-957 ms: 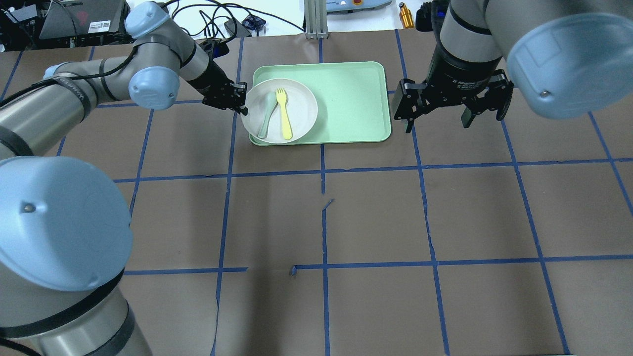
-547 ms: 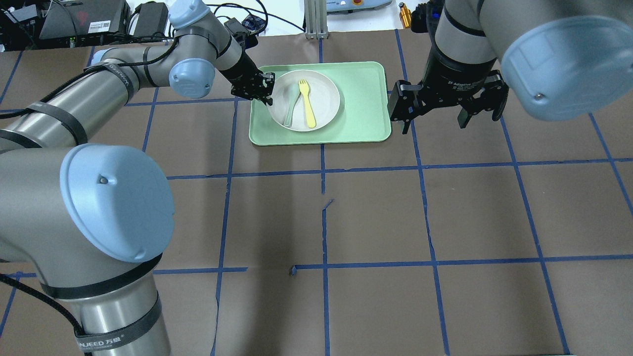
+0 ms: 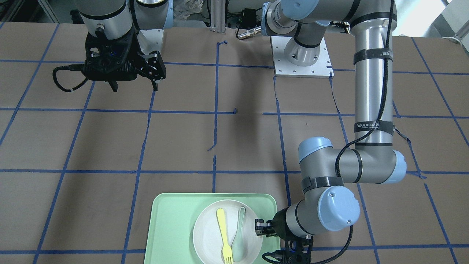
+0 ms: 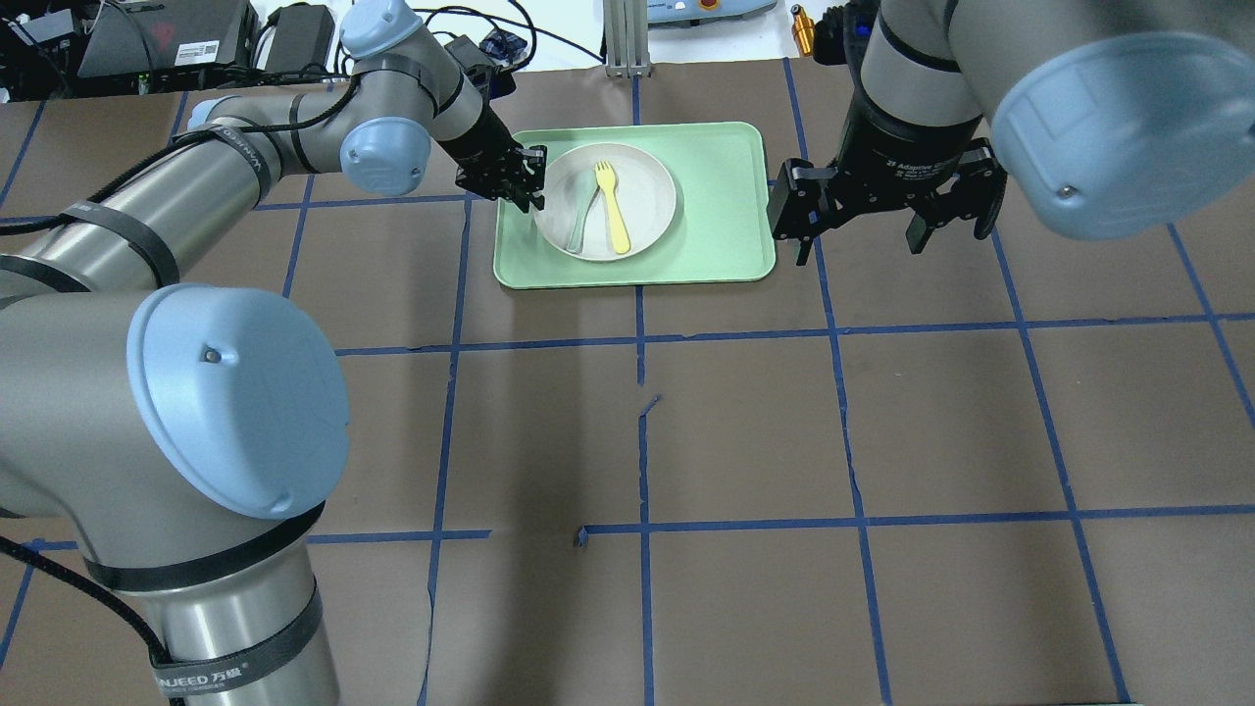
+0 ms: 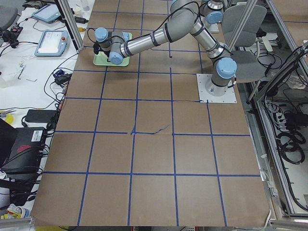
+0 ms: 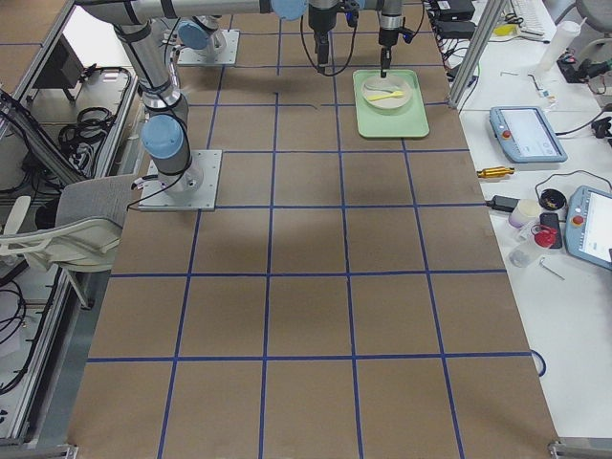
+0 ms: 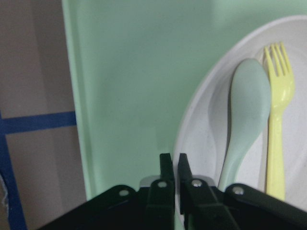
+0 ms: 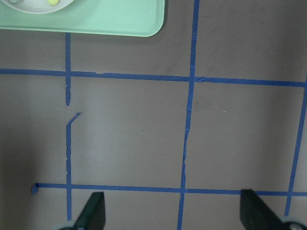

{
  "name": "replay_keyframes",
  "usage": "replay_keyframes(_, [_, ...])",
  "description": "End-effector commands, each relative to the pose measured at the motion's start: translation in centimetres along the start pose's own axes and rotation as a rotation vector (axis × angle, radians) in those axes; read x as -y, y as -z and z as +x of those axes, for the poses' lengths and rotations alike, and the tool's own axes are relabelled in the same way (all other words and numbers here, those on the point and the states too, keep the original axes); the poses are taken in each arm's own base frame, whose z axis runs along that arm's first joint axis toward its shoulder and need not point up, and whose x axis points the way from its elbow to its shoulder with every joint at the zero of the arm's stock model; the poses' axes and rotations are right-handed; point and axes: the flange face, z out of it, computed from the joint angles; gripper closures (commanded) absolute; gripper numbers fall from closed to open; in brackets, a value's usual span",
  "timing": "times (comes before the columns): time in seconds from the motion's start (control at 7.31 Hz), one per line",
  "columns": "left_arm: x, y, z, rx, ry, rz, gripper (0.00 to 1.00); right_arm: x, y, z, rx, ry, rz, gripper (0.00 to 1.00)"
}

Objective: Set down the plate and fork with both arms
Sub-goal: 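Release the plate and raise the left gripper away from the tray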

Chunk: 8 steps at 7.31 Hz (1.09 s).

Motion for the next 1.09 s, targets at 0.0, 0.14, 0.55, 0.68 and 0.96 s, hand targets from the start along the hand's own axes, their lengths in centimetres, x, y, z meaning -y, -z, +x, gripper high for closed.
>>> replay_keyframes(0.0, [-3.3,5.9,-0.1,0.16,0.005,-0.062,0.0,0.0,0.0,0.0,0.0,0.0,-0.001,0.0])
replay_keyframes(0.14, [-6.4,10.4,1.1,0.217,0.002,-0.071,0.0,0.0,0.0,0.0,0.0,0.0,0.001,0.0])
replay_keyframes(0.55, [-17.3,21.2,5.3,0.287,0.097,0.035,0.0,0.0,0.0,0.0,-0.001,0.0,0.001,0.0])
replay_keyframes(0.68, [-20.3,24.0,6.6,0.29,0.082,0.003,0.0,0.0,0.0,0.0,-0.003,0.0,0.001,0.0])
replay_keyframes(0.96, [-24.7,25.4,10.1,0.285,-0.011,-0.034,0.0,0.2,-0.2,0.0,-0.006,0.0,0.0,0.0])
